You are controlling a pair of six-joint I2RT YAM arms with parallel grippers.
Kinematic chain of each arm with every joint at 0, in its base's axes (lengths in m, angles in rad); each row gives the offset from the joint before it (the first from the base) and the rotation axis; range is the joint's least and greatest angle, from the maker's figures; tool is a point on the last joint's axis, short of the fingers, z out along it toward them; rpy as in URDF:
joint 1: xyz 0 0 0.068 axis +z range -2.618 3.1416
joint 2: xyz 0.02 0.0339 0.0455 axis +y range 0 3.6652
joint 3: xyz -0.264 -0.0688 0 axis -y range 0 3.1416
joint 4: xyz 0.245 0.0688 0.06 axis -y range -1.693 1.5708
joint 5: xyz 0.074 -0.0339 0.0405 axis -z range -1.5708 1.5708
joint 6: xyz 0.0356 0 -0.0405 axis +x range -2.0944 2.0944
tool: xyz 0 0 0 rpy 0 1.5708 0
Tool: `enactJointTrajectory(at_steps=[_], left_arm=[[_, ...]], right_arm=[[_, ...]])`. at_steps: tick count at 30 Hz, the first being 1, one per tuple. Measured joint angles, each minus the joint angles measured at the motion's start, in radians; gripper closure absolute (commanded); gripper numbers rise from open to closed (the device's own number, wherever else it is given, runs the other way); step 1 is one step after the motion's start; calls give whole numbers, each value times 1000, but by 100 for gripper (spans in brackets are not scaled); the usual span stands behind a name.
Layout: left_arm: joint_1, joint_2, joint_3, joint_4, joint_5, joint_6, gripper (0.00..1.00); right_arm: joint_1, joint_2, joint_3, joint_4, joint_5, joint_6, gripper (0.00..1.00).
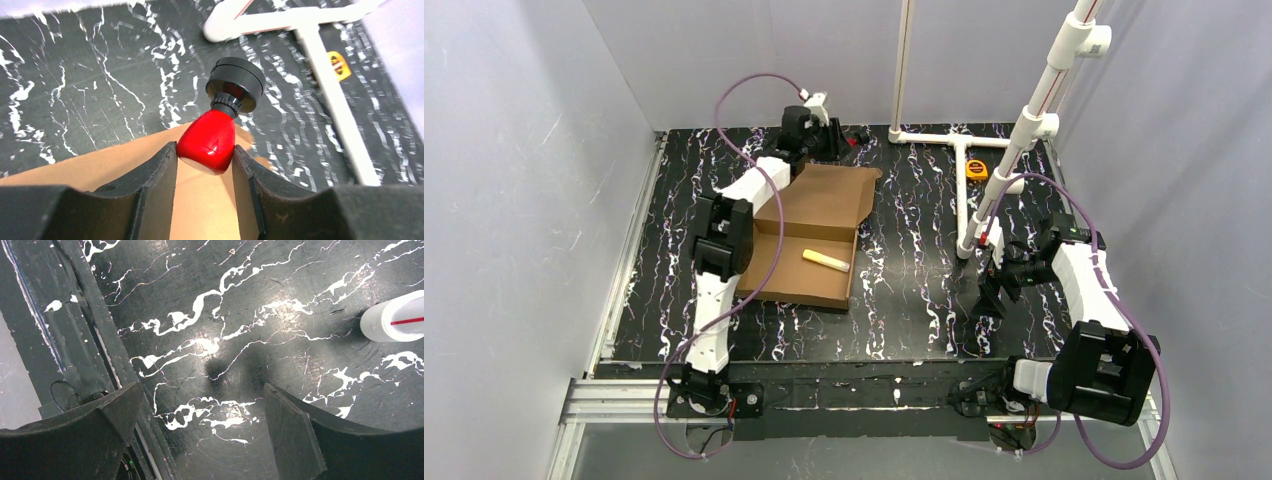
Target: Fold the paper box
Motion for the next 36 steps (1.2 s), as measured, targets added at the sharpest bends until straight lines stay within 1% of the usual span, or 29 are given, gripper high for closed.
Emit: enactJointTrajectory(at_steps=[3,7,13,15,17,19,22,25,28,31,33,34,35,36], left_arm=[[0,-155,-117,34,-1,-1,100],[0,-418,-336,75,-9,-17,100],[-1,-913,-810,97,-37,-69,100],[-1,-1090,-954,61,-55,-92,100],[-2,-1235,-1040,-19,-88,-118,100],[-4,-1349,-1080,-130,-126,-146,100],[-4,-1444,-1107,-260,-164,-176,100],[-4,-1485,-1144,-361,-203,-192,100],[-4,-1477,-1179,-432,-239,-197,100],[-4,-1432,-1190,-482,-268,-196,99],[-4,-1401,-1190,-494,-281,-196,96],[-4,-1383,-1189,-498,-283,-196,91],[-4,-1366,-1189,-499,-285,-195,83],[-4,-1349,-1190,-497,-285,-192,78]], right_arm=[[0,-5,0,0,0,0,2],[0,-14,0,2,-1,2,2],[5,-47,0,13,-5,19,2],[6,-61,0,23,-8,33,2],[6,-70,-1,37,-12,47,2],[6,-74,-3,52,-13,62,1],[6,-74,-8,74,-13,84,2],[6,-74,-11,90,-13,99,2],[7,-74,-11,102,-13,113,2],[7,-74,-12,115,-13,122,2],[7,-74,-13,121,-12,129,1],[7,-75,-16,126,-12,133,2],[7,-75,-20,130,-12,136,2],[7,-75,-26,135,-11,138,2]])
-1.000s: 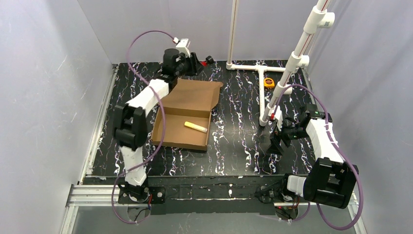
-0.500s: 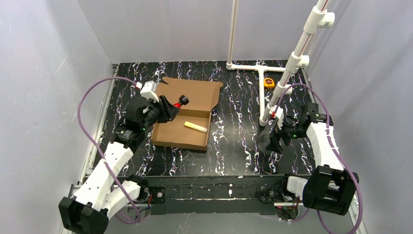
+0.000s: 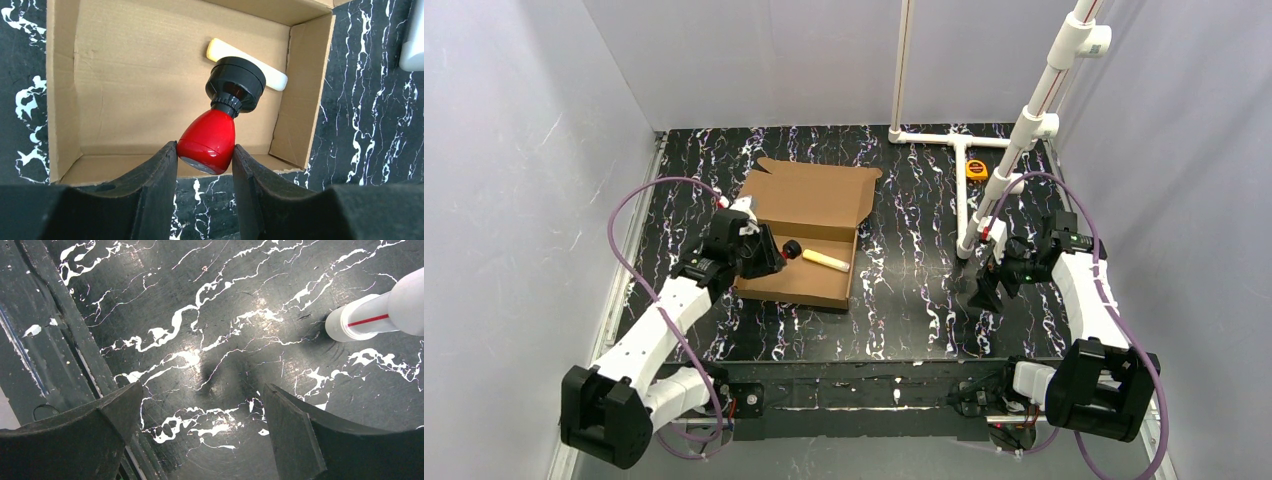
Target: Fold the paper box
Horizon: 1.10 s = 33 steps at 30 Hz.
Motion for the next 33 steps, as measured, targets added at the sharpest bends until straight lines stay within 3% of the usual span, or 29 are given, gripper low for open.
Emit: enactJointTrajectory(at_steps=[2,3,4,5,7,9,12,16,21,29,33], left_arm=[[0,29,-5,21,8,11,73],[0,39,-13,43,16,19,60],[0,51,-21,59,25,28,35],[3,65,-29,81,32,36,21],[11,80,-31,99,13,36,2],[31,58,-22,80,-34,48,2],[49,-117,40,37,-22,178,2],[57,-163,90,6,7,299,1],[57,-238,-18,-2,-65,345,1],[58,-301,-67,-27,-154,371,1],[58,-301,-67,-30,-190,378,1]], right_arm=[[0,0,-5,3,0,6,2],[0,0,-5,5,0,6,2],[0,0,-5,5,0,6,2],[1,0,-5,5,0,6,2],[1,0,-5,4,0,4,2],[2,-8,-5,-2,-1,-18,2],[13,-19,3,-53,-1,-81,0],[181,2,64,-134,27,-153,0],[515,-8,90,-51,127,-58,0],[840,128,187,113,350,142,0],[921,270,273,298,469,381,0]])
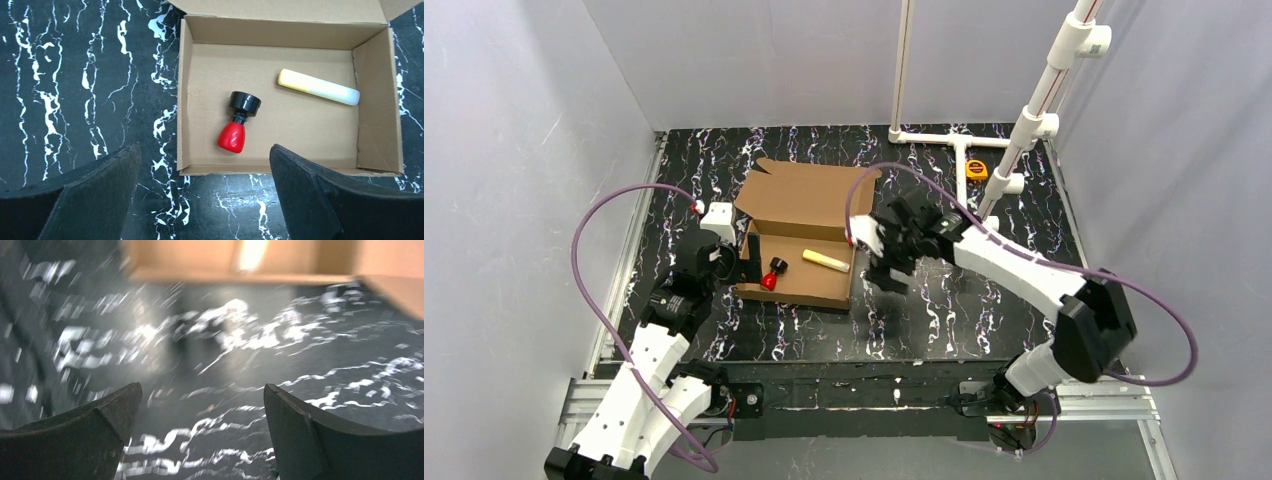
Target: Fold the paper box
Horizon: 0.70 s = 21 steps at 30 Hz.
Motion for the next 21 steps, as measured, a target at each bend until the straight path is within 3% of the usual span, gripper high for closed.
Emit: enactJointTrajectory(at_steps=[5,10,14,21], left_arm=[[0,-10,0,-8,-43,13,1],[0,-35,0,-8,-53,16,1],[0,-33,0,-8,-49,16,1],[0,-31,0,-8,-40,18,1]], right_arm=[[0,160,157,294,230,410,0],[-14,274,278,459,463,736,0],[-84,359,350,505,492,989,0],[-261,544,385,529,438,1228,18]])
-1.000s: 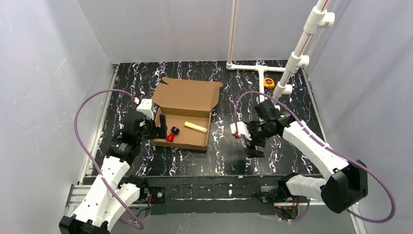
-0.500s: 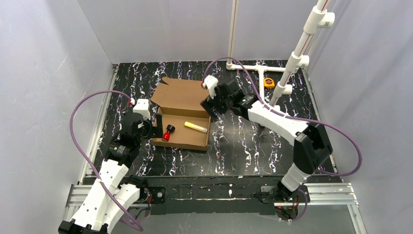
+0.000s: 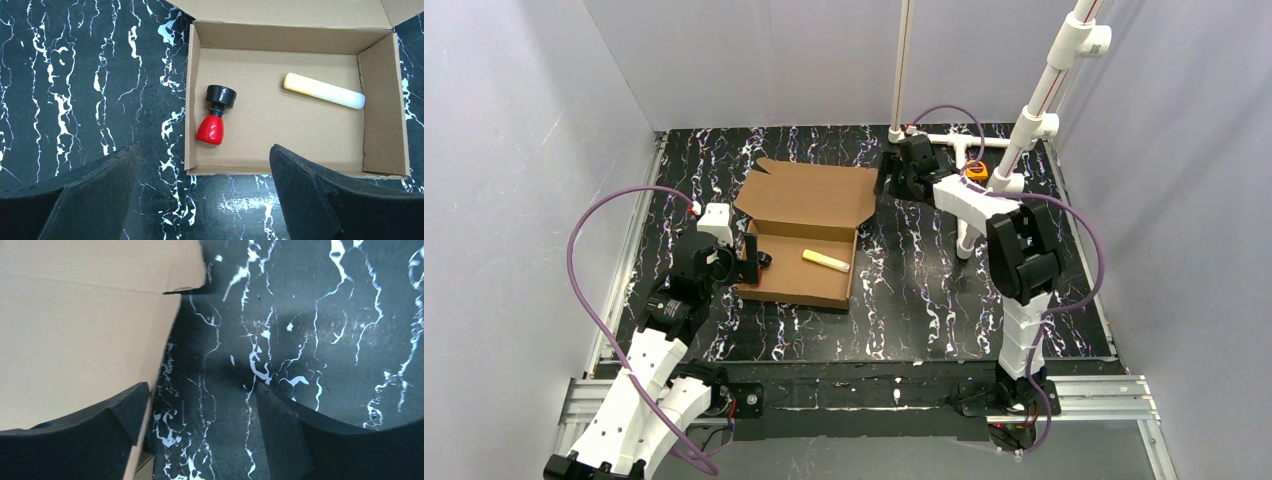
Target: Fold the paper box
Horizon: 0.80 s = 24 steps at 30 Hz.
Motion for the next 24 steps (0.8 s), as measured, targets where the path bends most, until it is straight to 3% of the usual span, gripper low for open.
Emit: enactJointTrajectory(at_steps=[7,10,13,16,18,24], left_arm=[[0,0,0,0,5,5,1],[0,0,0,0,5,7,1],[0,3,0,0,5,9,1],[0,6,0,0,5,9,1],[0,6,0,0,5,9,1],[2,-6,0,1,-3,6,0]], right_arm=[[-12,67,0,27,-128,104,31],[-3,74,2,55,-182,130,42],[3,96,10,90,-236,150,58],[4,117,18,108,-270,149,87],[3,124,29,115,-276,142,99],[5,122,53,192,-277,76,99]])
